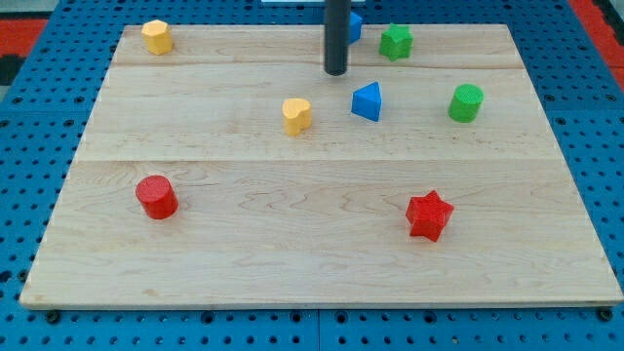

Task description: Push the blue cube to the top of the yellow heart

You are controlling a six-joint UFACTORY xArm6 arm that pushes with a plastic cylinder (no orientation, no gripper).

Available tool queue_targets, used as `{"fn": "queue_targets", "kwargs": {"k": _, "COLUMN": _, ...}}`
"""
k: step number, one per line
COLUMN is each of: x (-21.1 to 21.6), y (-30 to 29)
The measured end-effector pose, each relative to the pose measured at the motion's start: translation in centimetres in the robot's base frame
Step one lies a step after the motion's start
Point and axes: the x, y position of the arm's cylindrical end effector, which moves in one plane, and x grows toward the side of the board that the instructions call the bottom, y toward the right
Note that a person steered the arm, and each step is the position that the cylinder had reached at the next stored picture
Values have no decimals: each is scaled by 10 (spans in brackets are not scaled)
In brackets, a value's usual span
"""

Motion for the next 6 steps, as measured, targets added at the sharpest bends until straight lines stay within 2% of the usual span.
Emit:
{"fn": "queue_targets", "kwargs": {"k": 1, "x": -28, "y": 106}}
{"fn": "queue_targets", "kwargs": {"k": 2, "x": -69, "y": 172}}
{"fn": "queue_targets", "kwargs": {"k": 3, "x": -94, "y": 161}}
{"fn": "queue_targets", "kwargs": {"k": 4, "x": -94, "y": 137}}
{"fn": "queue_targets", "kwargs": {"k": 6, "x": -94, "y": -12}}
